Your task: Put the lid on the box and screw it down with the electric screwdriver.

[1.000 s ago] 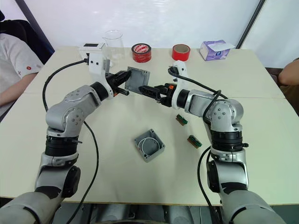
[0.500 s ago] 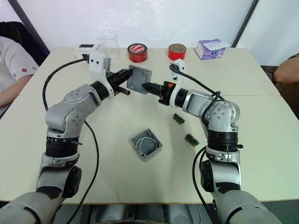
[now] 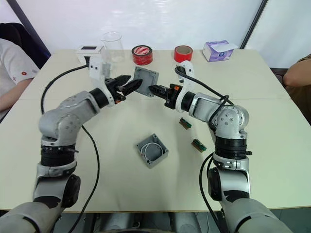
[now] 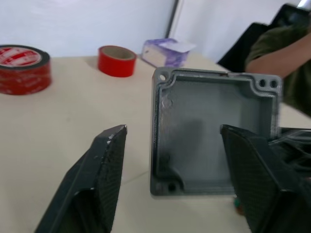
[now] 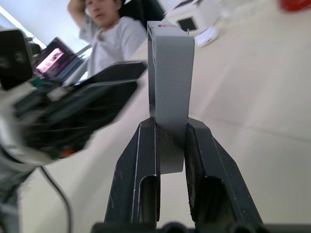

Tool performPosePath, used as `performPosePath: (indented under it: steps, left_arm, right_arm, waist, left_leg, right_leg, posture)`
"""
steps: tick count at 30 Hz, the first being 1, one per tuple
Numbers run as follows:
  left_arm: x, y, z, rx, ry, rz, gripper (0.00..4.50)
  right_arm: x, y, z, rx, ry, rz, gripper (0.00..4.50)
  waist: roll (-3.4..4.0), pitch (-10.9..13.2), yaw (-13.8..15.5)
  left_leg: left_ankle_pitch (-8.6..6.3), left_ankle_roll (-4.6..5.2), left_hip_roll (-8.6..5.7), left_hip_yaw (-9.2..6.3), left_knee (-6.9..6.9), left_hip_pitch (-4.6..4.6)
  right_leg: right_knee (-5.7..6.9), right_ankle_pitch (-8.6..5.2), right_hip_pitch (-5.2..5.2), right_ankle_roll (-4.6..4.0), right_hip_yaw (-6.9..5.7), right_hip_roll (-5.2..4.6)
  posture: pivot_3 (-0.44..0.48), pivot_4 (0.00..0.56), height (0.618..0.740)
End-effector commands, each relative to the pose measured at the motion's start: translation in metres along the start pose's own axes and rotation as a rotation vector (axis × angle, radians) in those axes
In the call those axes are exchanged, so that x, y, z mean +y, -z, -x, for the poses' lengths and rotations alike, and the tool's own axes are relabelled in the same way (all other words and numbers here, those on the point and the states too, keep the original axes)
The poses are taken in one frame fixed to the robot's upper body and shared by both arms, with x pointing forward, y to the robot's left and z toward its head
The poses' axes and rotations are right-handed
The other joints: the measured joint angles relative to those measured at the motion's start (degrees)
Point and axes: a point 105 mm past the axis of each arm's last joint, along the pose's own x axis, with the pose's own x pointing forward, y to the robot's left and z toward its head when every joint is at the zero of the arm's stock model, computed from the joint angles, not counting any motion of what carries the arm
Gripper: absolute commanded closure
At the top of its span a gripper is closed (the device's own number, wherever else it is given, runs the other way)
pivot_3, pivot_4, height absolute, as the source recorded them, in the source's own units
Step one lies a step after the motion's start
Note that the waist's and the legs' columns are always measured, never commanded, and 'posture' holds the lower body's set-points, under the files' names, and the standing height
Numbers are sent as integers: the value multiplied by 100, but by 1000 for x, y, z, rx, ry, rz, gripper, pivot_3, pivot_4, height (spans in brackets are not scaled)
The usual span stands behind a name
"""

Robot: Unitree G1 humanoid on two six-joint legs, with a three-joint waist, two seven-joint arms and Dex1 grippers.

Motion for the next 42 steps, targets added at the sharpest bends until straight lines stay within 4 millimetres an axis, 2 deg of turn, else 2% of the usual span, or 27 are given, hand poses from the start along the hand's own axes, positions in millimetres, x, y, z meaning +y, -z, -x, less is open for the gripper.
performPosePath:
  steps: [1, 3, 5, 8, 12, 14, 17, 20, 26, 31, 42]
  left_arm:
    - [0, -25, 27, -28, 90, 95, 1626]
    - [17, -30, 44, -3, 62, 131, 1626]
    - [21, -32, 52, 16, 79, 153, 1626]
    - [19, -21, 49, 82, 111, 164, 2278]
    - [9, -7, 35, 140, 190, 166, 3842]
    - [0, 0, 27, 175, 243, 152, 4403]
    - [-14, 12, 15, 235, 317, 110, 4403]
    - [-25, 19, 7, 285, 392, 48, 4403]
    - [-44, 33, 0, 366, 525, -103, 4403]
    - [-48, 42, -5, 383, 568, -196, 4403]
    - [-56, 73, -13, 449, 655, -291, 4403]
  right_arm:
    - [1, -23, 16, -132, 44, 180, 4374]
    - [0, -25, 40, -178, 128, 512, 4374]
    - [9, -18, 56, -193, 141, 751, 4374]
    - [24, 5, 77, -195, 155, 1106, 4374]
    - [42, 53, 101, -135, 60, 1534, 4374]
    - [47, 72, 108, -124, 21, 1711, 4374]
    - [50, 88, 113, -144, 21, 1930, 4374]
    - [47, 104, 112, -120, 9, 1995, 4374]
    - [40, 110, 99, -64, 56, 2067, 4374]
    - [42, 111, 91, 27, 109, 2028, 4374]
    - [52, 129, 94, 147, 113, 1980, 4374]
  waist:
    - [0, 0, 3]
    - [0, 0, 41]
    - [0, 0, 50]
    - [0, 0, 48]
    - [-3, 2, 43]
    - [-4, 2, 41]
    - [-5, 3, 12]
    - [-5, 3, 31]
    - [-5, 3, 33]
    - [-5, 3, 40]
    - [-4, 2, 32]
  left_leg:
    - [0, 0, 0, 0, 0, 0]
    - [0, 0, 0, -1, 1, -2]
    - [-1, 1, -6, -4, 2, -4]
    - [-2, 4, -15, 1, 4, -4]
    - [19, -34, -18, 0, 5, 17]
    - [21, -38, -18, -1, 4, 42]
    - [30, -54, -15, 0, 4, 52]
    - [41, -72, -8, -5, 4, 60]
    - [42, -74, -2, -6, 4, 64]
    - [26, -43, -3, -8, 5, 64]
    - [17, -24, -6, -8, 8, 68]
  right_leg:
    - [1, 0, 0, 1, 0, 1]
    - [0, -1, 1, 1, -2, 2]
    - [-1, -9, 2, 14, -2, 2]
    - [-2, -15, 3, 24, 0, 2]
    - [-1, -16, 24, 27, 2, -4]
    - [-3, -18, 48, 29, 2, 1]
    - [1, -19, 53, 30, 6, 4]
    - [9, -19, 57, 29, 8, 13]
    - [12, -20, 61, 25, 10, 29]
    - [11, -20, 64, 24, 8, 29]
    - [13, -20, 68, 25, 6, 30]
  posture:
    - [0, 150, 740]
    - [0, 150, 740]
    - [0, 150, 740]
    - [0, 150, 740]
    - [0, 150, 740]
    - [0, 150, 740]
    - [0, 150, 740]
    - [0, 150, 740]
    - [0, 150, 740]
    - [0, 150, 740]
    - [0, 150, 740]
